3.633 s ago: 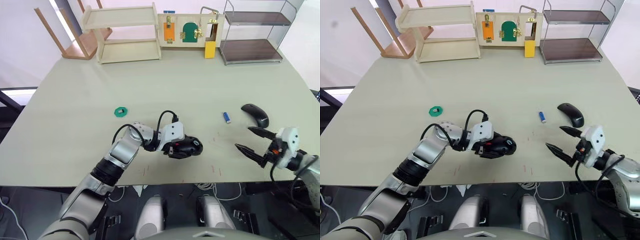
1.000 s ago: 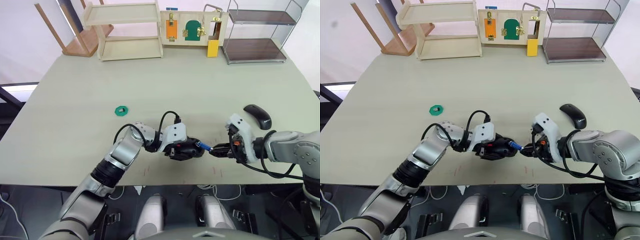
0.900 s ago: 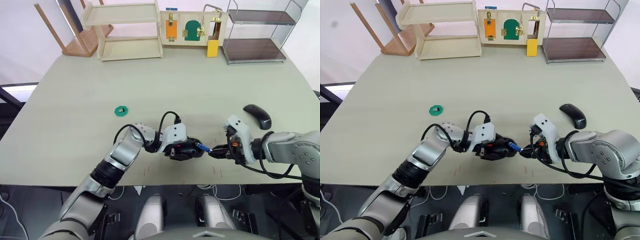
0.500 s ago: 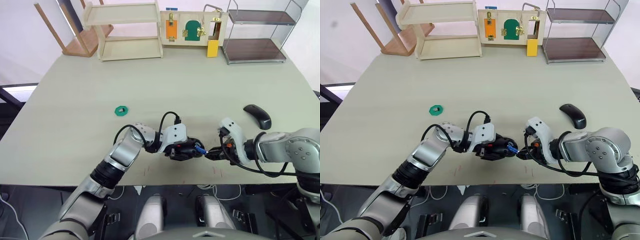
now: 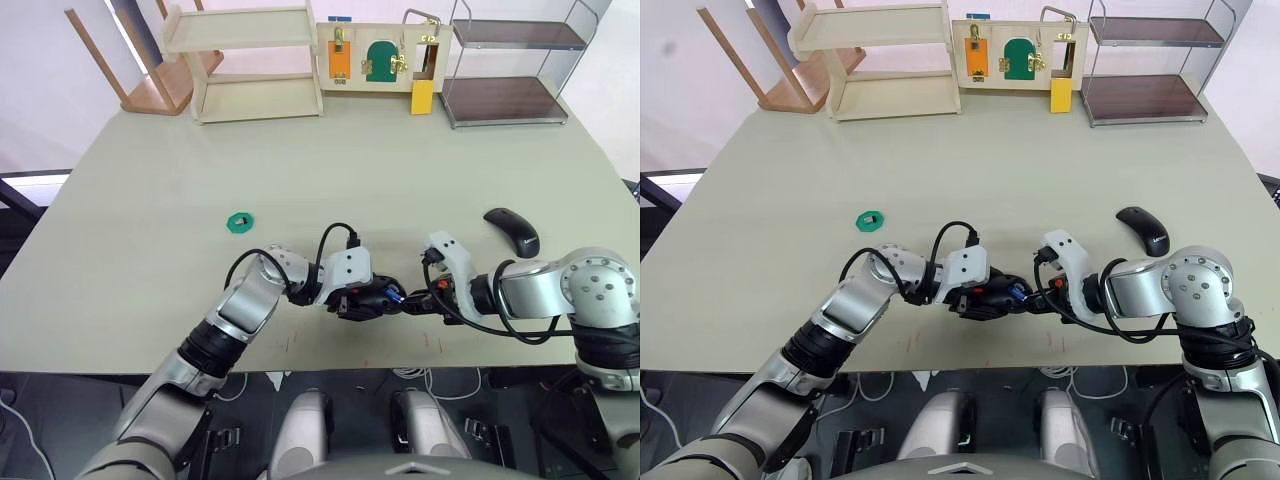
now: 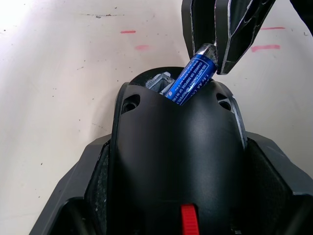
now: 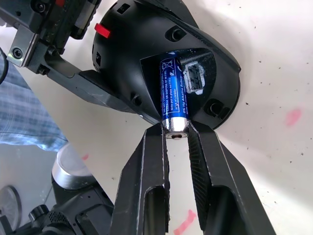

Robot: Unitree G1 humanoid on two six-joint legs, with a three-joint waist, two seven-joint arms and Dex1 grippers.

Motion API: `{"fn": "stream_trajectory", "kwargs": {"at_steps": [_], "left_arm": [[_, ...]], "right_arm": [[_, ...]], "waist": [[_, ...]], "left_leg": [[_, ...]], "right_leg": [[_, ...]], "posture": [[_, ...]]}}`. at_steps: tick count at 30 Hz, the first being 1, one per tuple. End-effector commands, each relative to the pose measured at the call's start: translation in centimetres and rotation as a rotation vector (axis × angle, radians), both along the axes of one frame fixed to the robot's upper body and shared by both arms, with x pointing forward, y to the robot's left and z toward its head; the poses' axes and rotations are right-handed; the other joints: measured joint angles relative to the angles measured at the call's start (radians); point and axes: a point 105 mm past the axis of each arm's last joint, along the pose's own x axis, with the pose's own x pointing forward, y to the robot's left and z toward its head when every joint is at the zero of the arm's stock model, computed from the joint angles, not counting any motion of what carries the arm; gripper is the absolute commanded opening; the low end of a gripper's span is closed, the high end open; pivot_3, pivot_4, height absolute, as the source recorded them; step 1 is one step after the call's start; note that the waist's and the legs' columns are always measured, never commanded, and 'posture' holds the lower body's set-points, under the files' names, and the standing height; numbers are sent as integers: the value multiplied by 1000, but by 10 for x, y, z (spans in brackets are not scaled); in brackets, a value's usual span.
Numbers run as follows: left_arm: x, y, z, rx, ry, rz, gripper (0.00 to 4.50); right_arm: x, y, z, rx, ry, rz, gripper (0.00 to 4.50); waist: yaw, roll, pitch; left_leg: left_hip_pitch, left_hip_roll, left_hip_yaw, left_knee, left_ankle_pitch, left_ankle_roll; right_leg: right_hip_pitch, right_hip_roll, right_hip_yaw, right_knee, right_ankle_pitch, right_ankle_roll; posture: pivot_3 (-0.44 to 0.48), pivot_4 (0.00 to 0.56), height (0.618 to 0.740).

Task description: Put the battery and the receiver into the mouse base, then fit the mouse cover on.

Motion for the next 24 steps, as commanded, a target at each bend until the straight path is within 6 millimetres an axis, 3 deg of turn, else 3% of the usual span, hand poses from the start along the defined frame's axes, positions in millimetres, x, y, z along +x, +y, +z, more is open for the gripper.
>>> {"fn": "stream_trajectory", "kwargs": {"at_steps": [1, 4, 6, 17, 22, 24], "left_arm": [[-11, 1, -19, 53, 61, -15, 2980], [-11, 0, -19, 53, 59, -15, 2980], [-11, 1, -19, 53, 58, -13, 2980], [-11, 2, -18, 50, 56, 1, 2980], [-11, 3, -19, 49, 58, 5, 2980], [-11, 3, -19, 49, 57, 8, 2980]], "right_arm": [[-2, 5, 6, 8, -15, 27, 1298], [-3, 3, 7, 1, -16, 26, 2715], [-4, -2, 10, -3, -21, 28, 3240], [-20, -17, 21, -28, -157, 86, 3240], [-26, -27, 11, -26, -284, 104, 3240], [-21, -27, 11, 48, -368, 88, 2709]], "waist": [[0, 0, 0], [0, 0, 0], [0, 0, 0], [2, 0, 0], [4, 0, 0], [3, 0, 0]], "left_leg": [[0, 0, 0, 0, 0, 0], [0, 0, 0, 0, 0, 0], [0, 0, 0, 0, 0, 0], [-2, 0, 0, -1, 0, 0], [-2, 0, -1, -1, 0, 0], [-1, 0, 0, -1, 0, 0]], "right_leg": [[0, 0, 0, 0, 0, 0], [0, 0, 0, 0, 0, 0], [0, 0, 0, 0, 0, 0], [0, 0, -1, -3, 0, 1], [0, 0, -1, -3, 0, 1], [0, 0, -1, -3, 0, 1]], "posture": [[0, 150, 740], [0, 150, 740], [0, 150, 740], [0, 150, 740], [0, 150, 740], [0, 150, 740]]}}
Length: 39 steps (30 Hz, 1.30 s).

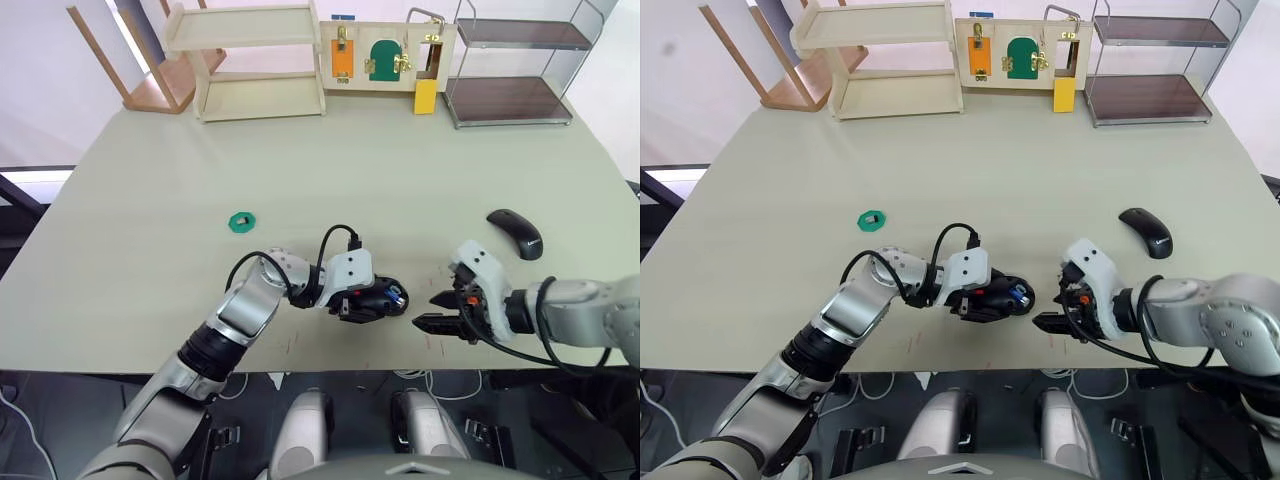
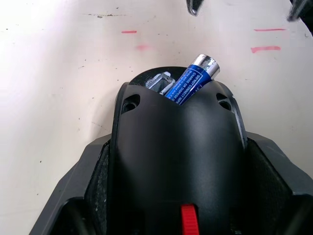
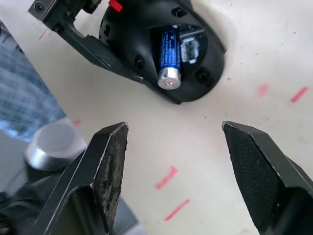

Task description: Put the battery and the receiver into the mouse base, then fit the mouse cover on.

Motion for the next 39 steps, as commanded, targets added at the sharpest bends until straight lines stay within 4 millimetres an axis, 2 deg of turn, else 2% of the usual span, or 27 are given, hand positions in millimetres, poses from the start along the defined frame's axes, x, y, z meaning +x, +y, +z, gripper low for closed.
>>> {"fn": "stream_trajectory", "kwargs": {"at_steps": [1, 4, 5, 6, 7, 12, 19, 25, 34, 39], "left_arm": [[-7, 5, -18, 56, 62, 4, 2980], [-7, 6, -19, 57, 63, 6, 2980], [-7, 6, -19, 57, 64, 7, 2980], [-7, 6, -19, 57, 65, 8, 2980], [-7, 6, -19, 57, 66, 8, 2980], [-6, 5, -17, 57, 60, 7, 2980], [-6, 4, -17, 58, 62, 2, 2980], [-5, 3, -18, 59, 63, 2, 2980], [-4, 3, -17, 62, 61, -1, 2980], [-5, 3, -18, 63, 66, -4, 2980]], "right_arm": [[6, 6, 11, 118, -178, 42, 2503], [6, 6, 11, 186, -266, 65, 1169], [5, 6, 9, 195, -289, 77, 525], [5, 6, 8, 211, -317, 90, 178], [4, 8, 8, 237, -345, 101, 32], [4, 12, 5, 344, -476, 133, 32], [8, 23, -2, 417, -528, 143, 32], [8, 30, -14, 431, -518, 172, 32], [18, 28, -26, 397, -521, 151, 32], [16, 32, -33, 401, -498, 170, 32]], "waist": [[-1, 0, 0], [0, 0, 0], [0, 0, 0], [0, 0, 0], [-1, 0, 0], [0, 0, 0], [1, 0, 0], [1, 0, 0], [2, 0, 0], [2, 0, -1]], "left_leg": [[0, 0, 0, 0, 0, 0], [1, 0, 0, 1, 0, 0], [1, 0, 0, 1, 0, 0], [1, 0, 0, 1, 0, 0], [1, 0, 0, 1, 0, 0], [1, 0, 1, 1, 0, 0], [1, 0, 2, 1, 0, 0], [1, 0, 2, 1, 0, 0], [2, 0, 2, 2, 0, 0], [2, 0, 3, 2, 0, 0]], "right_leg": [[0, 0, 0, 0, -1, -1], [0, 1, 0, 0, -2, 0], [0, 1, 0, 0, -2, 0], [0, 1, 0, 0, -2, 1], [0, 1, 0, 0, -2, 1], [1, 1, -1, 1, -2, 0], [1, 1, 0, 1, -1, -2], [1, 1, -1, 1, -1, -2], [1, 1, -1, 3, -1, -2], [2, 1, -1, 3, -1, -2]], "posture": [[0, 150, 740], [0, 150, 740], [0, 150, 740], [0, 150, 740], [0, 150, 740], [0, 150, 740], [0, 150, 740], [0, 150, 740], [0, 150, 740], [0, 150, 740]]}}
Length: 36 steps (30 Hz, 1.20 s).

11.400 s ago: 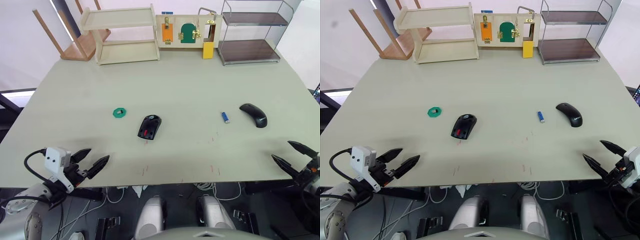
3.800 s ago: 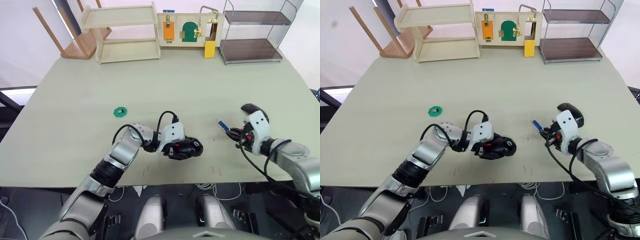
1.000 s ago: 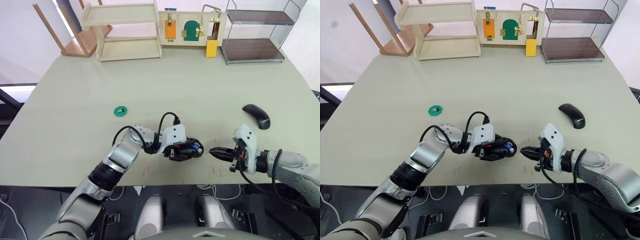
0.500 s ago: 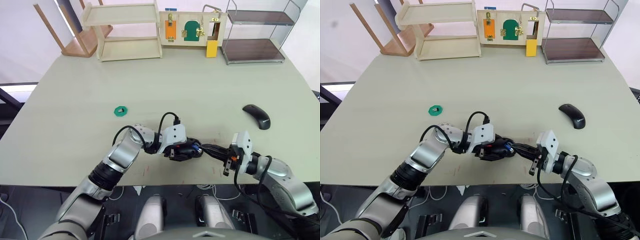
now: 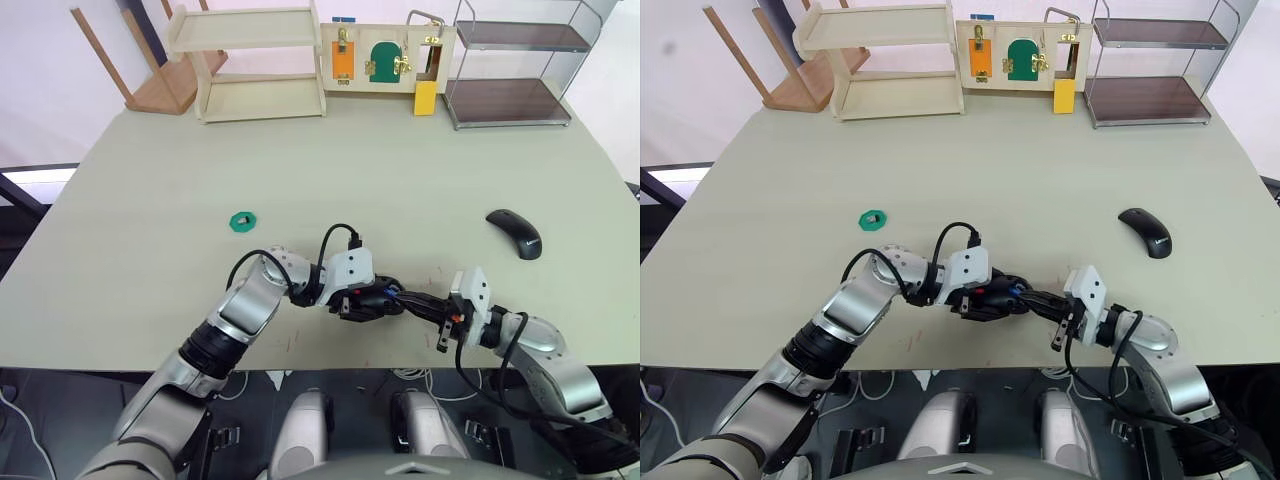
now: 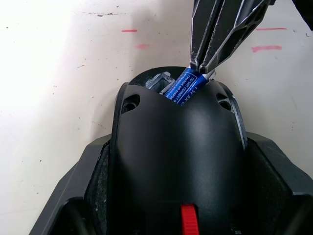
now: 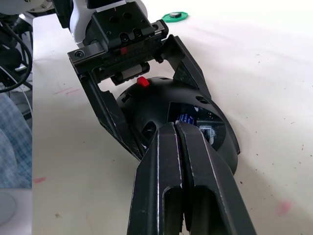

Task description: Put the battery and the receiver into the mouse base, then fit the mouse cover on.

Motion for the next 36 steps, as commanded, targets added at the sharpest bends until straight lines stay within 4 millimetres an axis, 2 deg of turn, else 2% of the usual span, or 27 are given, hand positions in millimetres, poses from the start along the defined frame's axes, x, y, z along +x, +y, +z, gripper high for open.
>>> {"fn": "stream_trajectory", "kwargs": {"at_steps": [1, 11, 15, 25, 31, 33, 36], "left_arm": [[-7, 4, -17, 55, 61, -7, 2980], [-6, 5, -16, 56, 61, 5, 2980], [-5, 5, -16, 52, 61, 15, 2980], [-6, 5, -17, 51, 68, 22, 2980], [-6, 5, -16, 50, 68, 24, 2980], [-6, 4, -16, 48, 67, 24, 2980], [-7, 4, -17, 45, 69, 24, 2980]], "right_arm": [[-3, 3, -3, -4, -1, 23, 32], [3, 5, -39, -86, 38, 24, 32], [2, 4, -53, -92, 79, 28, 32], [6, -2, -70, -183, 147, 15, 32], [4, -6, -57, -163, 93, 34, 32], [5, -8, -30, -69, 23, 48, 32], [2, -16, -9, -42, -48, 69, 32]], "waist": [[0, 0, 0], [-5, 0, -2], [-7, -1, -3], [-8, -1, -10], [-6, 0, -12], [-4, 0, -12], [-2, 1, -11]], "left_leg": [[0, 0, 0, 0, 0, 0], [4, 0, 1, 0, 0, 0], [18, 1, 0, -1, 0, 0], [20, 2, -1, -1, 0, 0], [20, 2, -1, -1, 0, 0], [19, 2, -1, -1, 0, 0], [17, 2, -1, -1, 0, 0]], "right_leg": [[0, 0, 0, 0, 0, 0], [3, 1, 0, 1, 0, -1], [14, 1, 2, 1, -4, 1], [15, 2, 3, 2, -2, -2], [15, 2, 3, 2, -2, -2], [15, 1, 3, 1, -2, -2], [14, 1, 3, 0, -2, -3]], "posture": [[0, 150, 740], [0, 150, 740], [0, 150, 740], [0, 150, 740], [0, 150, 740], [0, 150, 740], [0, 150, 740]]}}
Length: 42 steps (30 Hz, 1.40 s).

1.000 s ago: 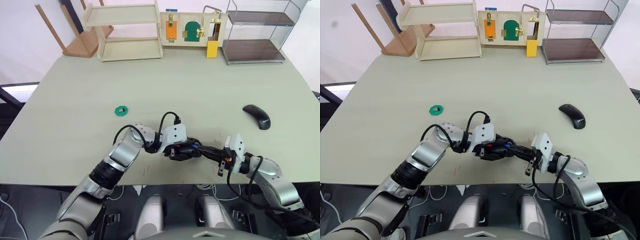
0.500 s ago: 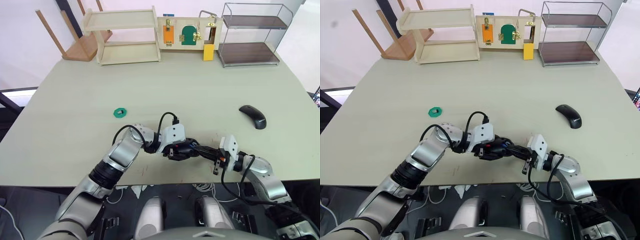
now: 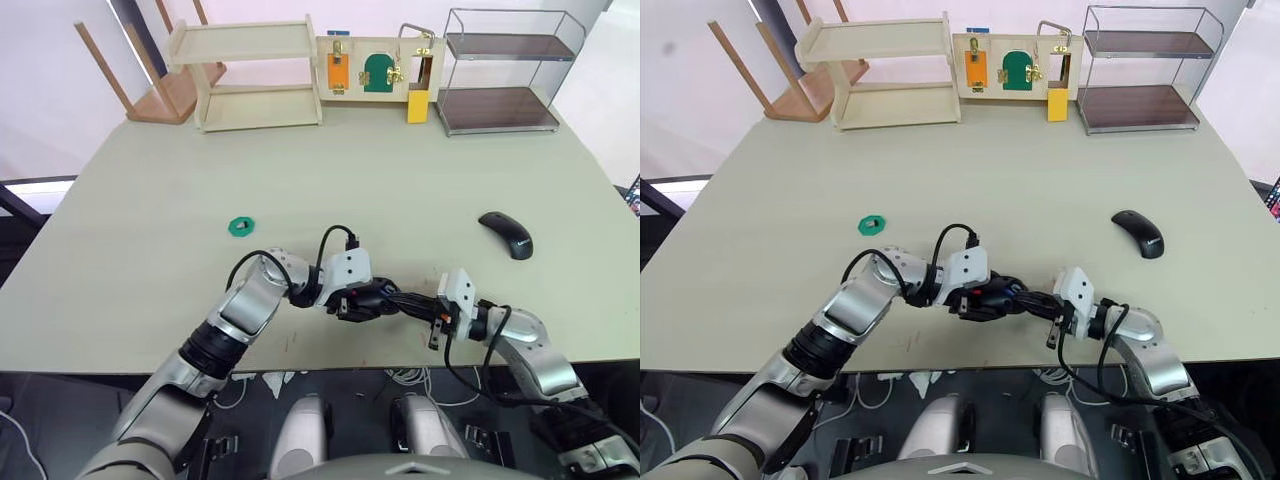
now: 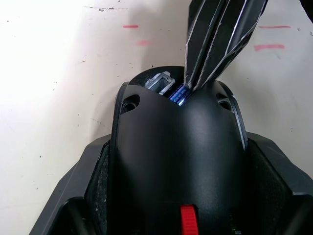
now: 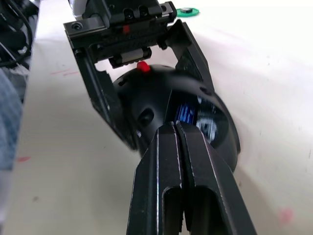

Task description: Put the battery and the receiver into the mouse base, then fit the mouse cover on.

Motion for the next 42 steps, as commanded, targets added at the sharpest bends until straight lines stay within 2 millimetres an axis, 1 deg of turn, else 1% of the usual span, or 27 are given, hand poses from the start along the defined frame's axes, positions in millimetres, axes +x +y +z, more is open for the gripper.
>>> {"fn": "stream_trajectory", "kwargs": {"at_steps": [1, 3, 5, 10, 12, 17, 20, 22, 23, 24, 25, 26, 28, 29, 30, 37, 39, 40, 41, 42], "left_arm": [[-9, 1, -12, 29, 46, -16, 2980], [-9, 1, -13, 29, 45, -17, 2980], [-10, 0, -13, 29, 44, -18, 2980], [-9, 0, -13, 27, 45, -15, 2980], [-9, 1, -13, 27, 43, -14, 2980], [-10, 0, -13, 26, 43, -15, 2980], [-9, 0, -13, 26, 43, -17, 2980], [-9, 0, -13, 27, 41, -17, 2980], [-8, -1, -12, 26, 41, -17, 2980], [-8, -1, -12, 26, 41, -16, 2980], [-8, -1, -12, 25, 42, -16, 2980], [-9, -1, -12, 24, 42, -15, 2980], [-9, 0, -12, 21, 45, -13, 2980], [-9, 0, -12, 21, 45, -12, 2980], [-9, 0, -12, 19, 46, -10, 2980], [-11, 1, -9, 12, 84, -14, 2980], [-9, 0, -6, -1, 91, -3, 4040], [-8, 0, -5, -8, 93, 3, 4172], [-6, -1, -4, -11, 91, 9, 4448], [-6, -1, -4, -12, 89, 12, 4448]], "right_arm": [[-3, -16, 17, -3, -53, 5, 32], [-5, -27, 27, 9, -85, 5, 32], [-7, -32, 31, 28, -83, 13, 32], [-18, -55, 31, 27, -97, -16, 32], [-25, -64, 36, 74, -128, -5, 32], [-26, -86, 36, 44, -117, -3, 32], [-24, -95, 35, 13, -142, -6, 837], [-22, -96, 35, 18, -160, -18, 1752], [-22, -96, 36, 22, -165, -20, 2052], [-22, -95, 36, 24, -166, -17, 2677], [-23, -95, 36, 23, -171, -12, 3123], [-23, -94, 35, 16, -177, -4, 3255], [-25, -92, 34, 11, -196, 16, 4116], [-26, -91, 35, 21, -205, 21, 4375], [-27, -90, 36, 35, -210, 20, 4454], [-27, -91, 38, 64, -211, 22, 4454], [-27, -91, 38, 66, -209, 23, 4500], [-27, -91, 38, 68, -209, 23, 4500], [-26, -91, 39, 76, -209, 17, 4500], [-26, -92, 40, 82, -208, 12, 4500]], "waist": [[0, 1, 1], [0, 2, 2], [-1, 3, 3], [3, 3, 3], [3, 3, 3], [0, 4, 3], [1, 4, 3], [1, 4, 4], [2, 4, 4], [2, 5, 4], [2, 5, 4], [2, 5, 4], [2, 5, 4], [2, 5, 4], [2, 5, 4], [2, 5, 4], [2, 5, 4], [2, 5, 4], [2, 5, 4], [5, 5, 4]], "left_leg": [[0, 0, 0, 0, 0, 0], [-1, -1, 0, 0, 0, 0], [-1, -1, 0, 0, 0, 0], [-1, -1, 1, -1, 0, 0], [-2, -1, 1, -1, 0, 0], [-1, -1, 1, 0, 0, 0], [-1, -1, 0, -1, 0, 0], [-1, -1, 0, -1, 0, 0], [-1, -1, 1, -1, 0, 0], [-1, -1, 0, -1, 0, 0], [-1, -1, 0, -1, 0, 0], [-1, -1, 0, -1, 0, 0], [-1, -1, 0, -1, 0, 0], [-1, -1, 0, -1, 0, 0], [-1, -1, 0, -1, 0, 0], [-1, -1, 0, -1, 0, 0], [-1, -1, 0, -1, 0, 0], [-1, -1, 0, -1, 0, 0], [-1, -1, 0, -1, 0, 0], [-1, -1, 0, -1, 0, 0]], "right_leg": [[0, 0, 0, -1, 0, 0], [0, -1, 0, -1, 0, 0], [0, -1, 0, -1, 0, 0], [0, -1, -1, -1, -1, 2], [0, -1, -1, -2, -1, 1], [0, -1, 0, -2, -1, 2], [0, -1, 0, -2, -1, 2], [0, -1, 0, -2, -1, 2], [0, -1, 0, -2, -1, 1], [0, -1, 0, -2, -1, 1], [0, -1, 0, -2, -1, 1], [0, -1, 0, -2, -1, 1], [0, -1, 0, -2, -1, 1], [0, -1, 0, -2, -1, 1], [0, -1, 0, -2, -1, 1], [0, -1, 0, -2, 0, 1], [0, -1, 0, -2, 0, 0], [0, -1, 0, -2, 0, 0], [0, -1, 0, -2, 0, 1], [0, -1, 0, -2, 0, 1]], "posture": [[0, 150, 740], [0, 150, 740], [0, 150, 740], [0, 150, 740], [0, 150, 740], [0, 150, 740], [0, 150, 740], [0, 150, 740], [0, 150, 740], [0, 150, 740], [0, 150, 740], [0, 150, 740], [0, 150, 740], [0, 150, 740], [0, 150, 740], [0, 150, 740], [0, 150, 740], [0, 150, 740], [0, 150, 740], [0, 150, 740]]}}
